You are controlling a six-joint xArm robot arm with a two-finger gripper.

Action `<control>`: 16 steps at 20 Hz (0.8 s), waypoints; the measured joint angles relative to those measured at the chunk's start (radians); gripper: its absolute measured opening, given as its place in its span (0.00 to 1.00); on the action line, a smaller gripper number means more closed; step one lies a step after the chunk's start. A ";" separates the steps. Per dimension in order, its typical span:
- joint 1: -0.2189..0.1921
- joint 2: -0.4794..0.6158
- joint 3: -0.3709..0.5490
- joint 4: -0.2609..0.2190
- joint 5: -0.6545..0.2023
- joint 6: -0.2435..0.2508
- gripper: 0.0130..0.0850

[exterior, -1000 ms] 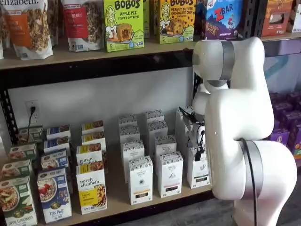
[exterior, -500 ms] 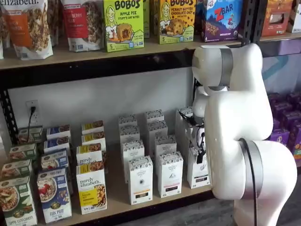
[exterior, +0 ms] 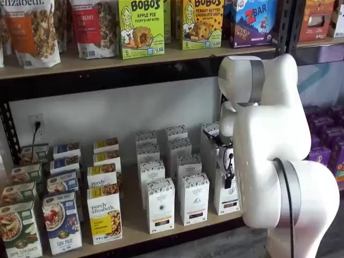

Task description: Pick up the white box with a green strip in the middle, on the bottom shelf, the sixth box from the left

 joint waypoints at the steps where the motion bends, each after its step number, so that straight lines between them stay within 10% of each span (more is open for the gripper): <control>1: 0.000 0.001 0.002 0.001 -0.007 0.000 1.00; 10: 0.000 -0.005 0.022 0.030 -0.034 -0.025 0.72; 16: -0.001 -0.013 0.035 0.041 -0.047 -0.036 0.72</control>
